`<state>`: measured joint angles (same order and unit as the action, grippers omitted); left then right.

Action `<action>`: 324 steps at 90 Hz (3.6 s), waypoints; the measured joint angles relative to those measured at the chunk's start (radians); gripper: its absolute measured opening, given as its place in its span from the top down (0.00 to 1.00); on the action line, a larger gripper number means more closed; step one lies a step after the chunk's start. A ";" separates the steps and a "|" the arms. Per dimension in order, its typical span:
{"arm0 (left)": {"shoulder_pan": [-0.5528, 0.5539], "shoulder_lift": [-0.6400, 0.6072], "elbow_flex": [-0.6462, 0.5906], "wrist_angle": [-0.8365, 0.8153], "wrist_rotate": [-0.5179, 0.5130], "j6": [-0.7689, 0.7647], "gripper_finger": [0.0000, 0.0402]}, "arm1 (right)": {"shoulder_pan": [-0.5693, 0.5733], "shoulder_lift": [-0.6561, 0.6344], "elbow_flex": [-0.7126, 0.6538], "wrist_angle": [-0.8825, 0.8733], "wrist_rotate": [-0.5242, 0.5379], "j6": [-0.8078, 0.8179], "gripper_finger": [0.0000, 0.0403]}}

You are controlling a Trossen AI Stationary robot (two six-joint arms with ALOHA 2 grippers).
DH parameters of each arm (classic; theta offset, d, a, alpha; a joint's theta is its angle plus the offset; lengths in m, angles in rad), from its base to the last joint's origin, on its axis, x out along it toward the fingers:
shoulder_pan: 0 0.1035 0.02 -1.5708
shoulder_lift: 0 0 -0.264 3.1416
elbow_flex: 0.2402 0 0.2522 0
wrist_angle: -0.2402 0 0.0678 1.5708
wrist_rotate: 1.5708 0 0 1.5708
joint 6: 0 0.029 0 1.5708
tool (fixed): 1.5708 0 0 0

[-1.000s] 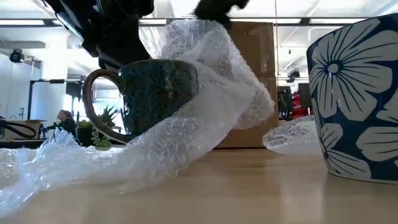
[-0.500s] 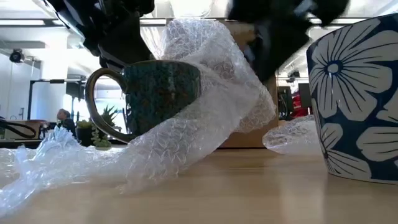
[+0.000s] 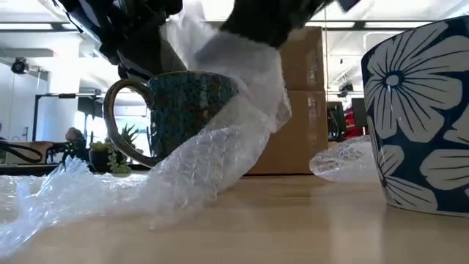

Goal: Wrap mug
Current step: Wrap the green mug with the bubble wrap

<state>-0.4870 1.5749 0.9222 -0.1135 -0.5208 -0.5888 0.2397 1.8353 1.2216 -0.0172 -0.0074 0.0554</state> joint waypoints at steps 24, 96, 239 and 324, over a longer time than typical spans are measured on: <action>-0.008 -0.080 0.091 -0.176 0.148 -0.025 0.95 | -0.021 0.024 0.002 -0.003 -0.001 0.036 1.00; 0.051 0.059 0.080 -0.137 0.147 0.000 0.95 | -0.030 -0.050 0.220 -0.469 0.012 -0.052 0.99; 0.060 0.048 0.079 -0.088 0.147 0.065 0.95 | 0.022 -0.027 0.096 -0.197 -0.097 -0.028 0.99; 0.053 -0.237 0.156 -0.690 -0.115 -0.025 0.95 | -0.019 0.057 0.110 -0.141 -0.029 -0.032 0.99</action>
<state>-0.4335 1.3376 1.0783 -0.8038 -0.6362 -0.6141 0.2207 1.8927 1.3315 -0.1577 -0.0367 0.0235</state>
